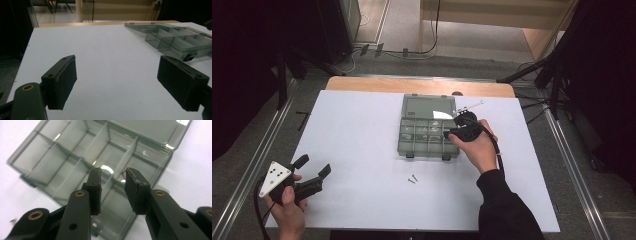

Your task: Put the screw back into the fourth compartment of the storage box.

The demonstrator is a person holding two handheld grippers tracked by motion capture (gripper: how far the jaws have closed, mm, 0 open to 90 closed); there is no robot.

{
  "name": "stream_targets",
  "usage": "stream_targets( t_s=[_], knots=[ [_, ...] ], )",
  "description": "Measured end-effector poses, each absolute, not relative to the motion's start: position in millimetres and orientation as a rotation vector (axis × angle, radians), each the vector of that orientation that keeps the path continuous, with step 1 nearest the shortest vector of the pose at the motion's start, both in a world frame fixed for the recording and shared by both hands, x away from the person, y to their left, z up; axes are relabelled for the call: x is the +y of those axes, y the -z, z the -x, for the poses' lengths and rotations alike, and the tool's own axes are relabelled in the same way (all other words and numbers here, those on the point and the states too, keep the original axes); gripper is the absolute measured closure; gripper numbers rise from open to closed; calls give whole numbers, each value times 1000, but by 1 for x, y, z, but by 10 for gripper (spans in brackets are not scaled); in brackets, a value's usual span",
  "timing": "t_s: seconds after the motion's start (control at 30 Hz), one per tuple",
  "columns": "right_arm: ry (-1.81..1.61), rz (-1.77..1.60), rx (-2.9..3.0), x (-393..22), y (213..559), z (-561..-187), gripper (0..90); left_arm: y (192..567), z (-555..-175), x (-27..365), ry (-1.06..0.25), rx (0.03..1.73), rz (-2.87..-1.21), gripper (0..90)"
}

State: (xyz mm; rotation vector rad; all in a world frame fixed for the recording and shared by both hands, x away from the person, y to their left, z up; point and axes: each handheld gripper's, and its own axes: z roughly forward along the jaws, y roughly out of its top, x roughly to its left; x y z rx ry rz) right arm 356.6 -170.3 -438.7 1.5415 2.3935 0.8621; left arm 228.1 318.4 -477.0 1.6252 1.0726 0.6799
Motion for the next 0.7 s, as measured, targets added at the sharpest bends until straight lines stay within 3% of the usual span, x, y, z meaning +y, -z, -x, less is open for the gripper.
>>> stream_targets(
  t_s=[0.4, 0.7],
  knots=[
    [-926, -1411, 2466, -142, 436, -317, 678, 477, -228, 319, -679, 1069, -1626, 163],
    [-896, -1360, 2576, -110, 457, -291, 723, 476, -228, 320, -678, 1069, -1628, 163]
  ],
)
